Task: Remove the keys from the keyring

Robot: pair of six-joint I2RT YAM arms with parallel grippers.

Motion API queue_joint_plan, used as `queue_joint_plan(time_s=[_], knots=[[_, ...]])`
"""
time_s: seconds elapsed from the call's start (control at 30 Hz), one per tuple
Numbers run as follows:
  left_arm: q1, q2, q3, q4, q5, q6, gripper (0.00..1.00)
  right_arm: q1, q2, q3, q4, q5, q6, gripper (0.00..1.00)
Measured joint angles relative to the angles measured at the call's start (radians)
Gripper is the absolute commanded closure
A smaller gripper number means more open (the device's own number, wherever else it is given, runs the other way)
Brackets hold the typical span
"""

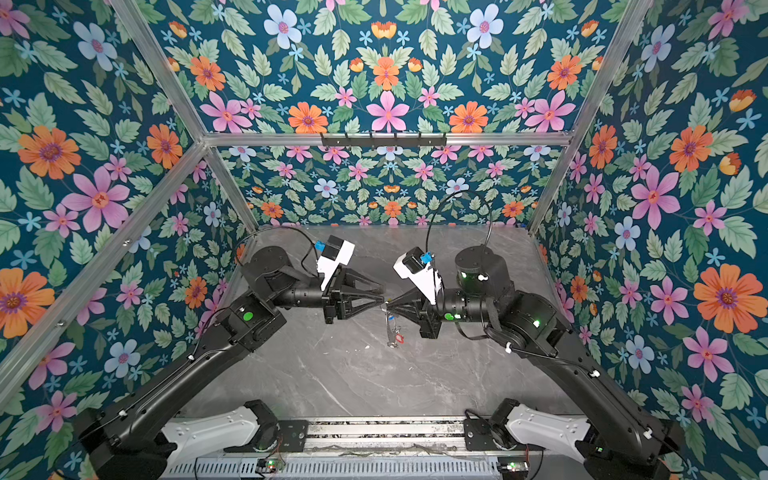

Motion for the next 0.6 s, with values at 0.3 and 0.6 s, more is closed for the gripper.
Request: queue_joint_plan(time_s=[0.3,0.6], knots=[[0.0,0.019,0.036,-0.138,0.034,0.051,0.83,0.0,0.015,0.025,-0.023,0.044,-0.021,1.0],[0.001,0.023,0.038,-0.149,0.038,0.071,0.92,0.001,0.028,0.031,-0.029,0.074,-0.025,1.0]])
